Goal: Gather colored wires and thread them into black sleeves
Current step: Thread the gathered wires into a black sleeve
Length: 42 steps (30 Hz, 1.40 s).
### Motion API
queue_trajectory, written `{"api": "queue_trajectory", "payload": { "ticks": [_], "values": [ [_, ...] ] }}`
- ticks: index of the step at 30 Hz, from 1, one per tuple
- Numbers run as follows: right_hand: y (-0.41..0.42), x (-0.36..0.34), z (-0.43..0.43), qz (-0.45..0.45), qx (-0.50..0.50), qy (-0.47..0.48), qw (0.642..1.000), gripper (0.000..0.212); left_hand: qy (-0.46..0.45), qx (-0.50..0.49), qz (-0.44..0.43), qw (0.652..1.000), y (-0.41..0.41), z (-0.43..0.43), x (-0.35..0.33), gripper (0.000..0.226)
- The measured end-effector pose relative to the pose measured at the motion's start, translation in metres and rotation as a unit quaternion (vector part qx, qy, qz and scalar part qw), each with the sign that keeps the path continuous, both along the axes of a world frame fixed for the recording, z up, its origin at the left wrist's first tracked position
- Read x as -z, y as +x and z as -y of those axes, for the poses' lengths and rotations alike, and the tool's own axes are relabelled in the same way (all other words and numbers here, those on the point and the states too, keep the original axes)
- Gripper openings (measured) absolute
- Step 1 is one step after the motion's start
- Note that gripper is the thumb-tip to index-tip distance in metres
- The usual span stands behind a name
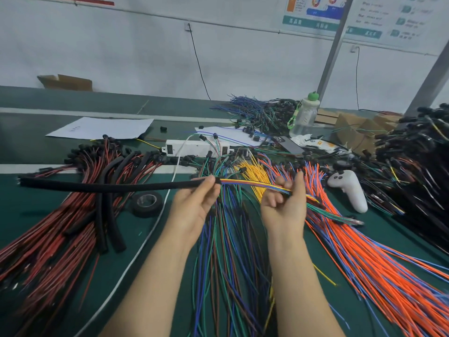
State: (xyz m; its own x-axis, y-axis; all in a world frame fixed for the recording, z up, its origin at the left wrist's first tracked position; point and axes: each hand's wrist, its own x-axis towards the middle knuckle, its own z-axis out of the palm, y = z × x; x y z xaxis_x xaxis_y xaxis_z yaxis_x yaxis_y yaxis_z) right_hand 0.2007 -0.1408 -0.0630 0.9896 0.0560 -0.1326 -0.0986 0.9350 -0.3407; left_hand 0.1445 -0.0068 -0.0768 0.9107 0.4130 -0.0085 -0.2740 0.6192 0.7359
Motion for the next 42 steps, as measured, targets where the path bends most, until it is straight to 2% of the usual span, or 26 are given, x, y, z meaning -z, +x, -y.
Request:
{"api": "queue_trajectory", "payload": {
  "ticks": [1,5,8,11,13,15,18,21,25,28,29,33,34,36,39,41,42],
  "values": [
    [0.000,0.001,0.000,-0.013,0.014,-0.019,1.000,0.041,0.016,0.015,-0.005,1.000,0.000,0.002,0.001,0.006],
    [-0.008,0.007,-0.032,-0.036,0.035,-0.192,0.980,0.046,0.132,0.073,-0.002,0.989,0.001,0.031,0.005,0.012],
    [-0.009,0.007,-0.035,-0.034,-0.018,-0.179,0.983,0.041,0.146,0.064,-0.002,0.987,0.001,0.032,0.004,0.007],
    [-0.005,0.006,-0.020,-0.015,-0.046,-0.059,0.997,0.032,0.075,0.051,-0.006,0.996,0.000,0.023,0.003,0.008],
    [-0.004,0.007,-0.014,-0.010,-0.030,-0.012,0.999,0.037,0.046,0.052,-0.005,0.998,0.000,0.024,0.002,0.009],
    [-0.005,0.007,-0.017,-0.011,-0.004,-0.053,0.999,0.043,0.047,0.060,0.000,0.997,0.000,0.028,0.003,0.011],
    [-0.006,0.008,-0.029,-0.017,0.045,-0.199,0.979,0.048,0.081,0.081,0.008,0.993,0.001,0.036,0.005,0.013],
    [-0.006,0.012,-0.035,-0.005,0.070,-0.230,0.971,0.052,0.102,0.074,-0.002,0.992,0.002,0.040,0.008,0.011],
    [-0.007,0.017,-0.039,0.002,0.008,-0.288,0.957,0.068,0.177,0.066,-0.009,0.982,0.001,0.044,0.009,0.008],
    [-0.009,0.017,-0.041,0.015,-0.059,-0.309,0.949,0.065,0.212,0.047,-0.025,0.976,0.002,0.043,0.008,0.010],
    [-0.009,0.016,-0.040,0.023,-0.074,-0.309,0.948,0.065,0.204,0.050,-0.021,0.977,0.002,0.041,0.007,0.011],
    [-0.005,0.010,-0.033,0.043,-0.107,-0.215,0.970,0.063,0.049,0.139,0.080,0.986,-0.003,0.025,0.001,0.021],
    [-0.004,0.009,-0.032,0.048,-0.117,-0.206,0.970,0.061,0.035,0.144,0.095,0.984,-0.004,0.023,-0.001,0.020],
    [-0.004,0.006,-0.030,0.048,-0.127,-0.194,0.971,0.053,0.041,0.119,0.099,0.987,-0.004,0.019,-0.002,0.014],
    [-0.003,0.003,-0.018,0.020,-0.065,-0.098,0.993,0.038,0.035,0.077,0.082,0.993,-0.003,0.015,-0.003,0.020],
    [-0.001,0.003,-0.008,-0.002,-0.013,-0.043,0.999,0.043,0.033,0.061,0.069,0.995,-0.002,0.012,-0.002,0.021],
    [0.000,0.003,-0.007,-0.005,0.000,-0.048,0.999,0.047,0.035,0.057,0.064,0.996,-0.002,0.013,-0.001,0.020]
  ]
}}
